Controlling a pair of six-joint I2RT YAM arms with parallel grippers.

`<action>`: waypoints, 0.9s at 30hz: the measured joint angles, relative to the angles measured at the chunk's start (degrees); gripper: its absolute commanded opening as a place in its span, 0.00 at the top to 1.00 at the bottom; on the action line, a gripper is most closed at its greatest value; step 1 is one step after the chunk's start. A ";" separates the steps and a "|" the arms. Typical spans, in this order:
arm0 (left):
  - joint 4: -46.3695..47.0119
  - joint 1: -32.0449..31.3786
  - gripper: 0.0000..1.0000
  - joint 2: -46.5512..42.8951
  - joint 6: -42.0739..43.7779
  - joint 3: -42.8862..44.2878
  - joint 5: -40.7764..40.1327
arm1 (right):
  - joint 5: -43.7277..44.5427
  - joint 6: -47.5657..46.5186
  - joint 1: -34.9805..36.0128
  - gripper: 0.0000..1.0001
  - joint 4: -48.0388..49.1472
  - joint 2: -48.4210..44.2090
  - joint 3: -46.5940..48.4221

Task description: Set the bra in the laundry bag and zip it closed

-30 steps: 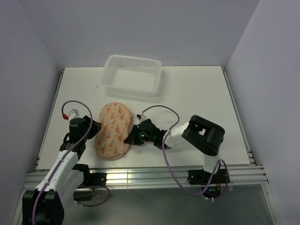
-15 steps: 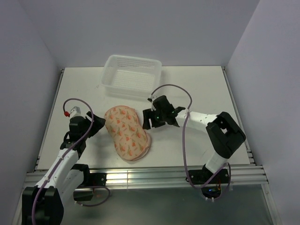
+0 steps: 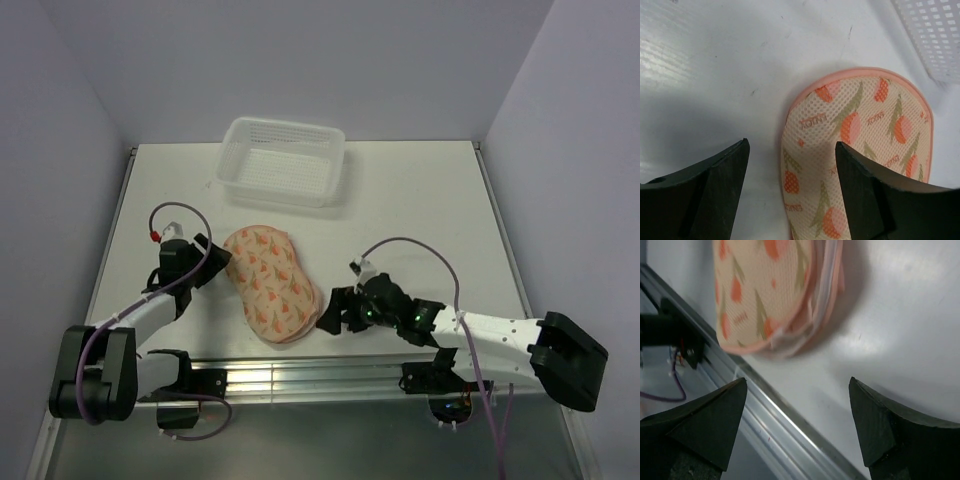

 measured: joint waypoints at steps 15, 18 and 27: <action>8.57 0.11 0.72 6.58 1.33 0.44 -0.20 | 3.04 18.67 8.07 0.26 25.24 22.29 -1.51; 8.33 0.11 0.85 6.14 1.36 0.42 -0.37 | 5.51 19.96 7.96 0.52 26.64 23.56 -0.81; 4.85 -2.95 0.82 -4.44 0.15 -3.15 -0.66 | 6.36 15.15 -2.34 0.85 24.15 25.51 5.84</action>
